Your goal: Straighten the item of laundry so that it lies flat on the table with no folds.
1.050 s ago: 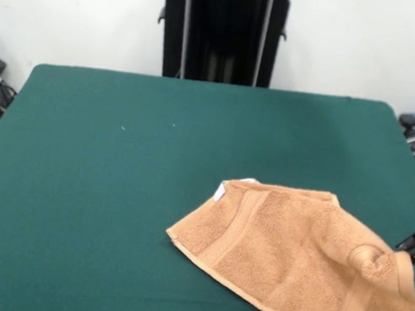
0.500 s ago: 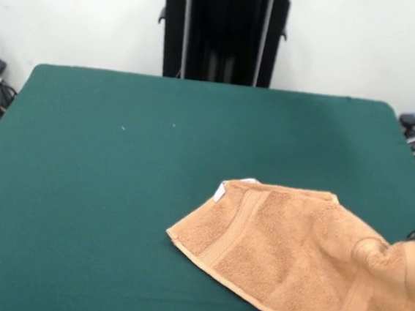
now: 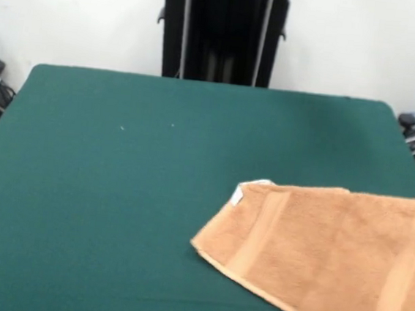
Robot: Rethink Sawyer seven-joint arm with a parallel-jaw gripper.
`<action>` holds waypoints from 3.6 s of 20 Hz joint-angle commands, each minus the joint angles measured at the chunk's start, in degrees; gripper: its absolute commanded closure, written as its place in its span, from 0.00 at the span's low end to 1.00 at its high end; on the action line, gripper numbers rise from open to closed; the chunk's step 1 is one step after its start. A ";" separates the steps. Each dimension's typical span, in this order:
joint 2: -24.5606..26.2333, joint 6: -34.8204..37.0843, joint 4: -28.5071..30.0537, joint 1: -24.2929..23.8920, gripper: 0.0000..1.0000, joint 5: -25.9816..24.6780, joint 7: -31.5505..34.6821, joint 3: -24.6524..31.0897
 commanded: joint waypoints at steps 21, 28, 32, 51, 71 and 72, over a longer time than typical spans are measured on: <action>6.10 -3.79 2.44 -0.78 0.00 -2.29 17.21 -5.13; -6.12 -10.99 21.05 0.10 0.00 -5.83 5.71 0.08; -15.95 -10.89 32.02 -0.56 0.00 -7.75 -5.04 -0.04; -26.76 -13.15 43.32 -3.79 0.00 -12.80 -13.55 3.90; -19.66 -21.45 42.30 -6.12 0.00 -18.20 -14.17 5.07; -19.51 -21.55 42.29 -6.05 0.00 -18.49 -13.95 4.92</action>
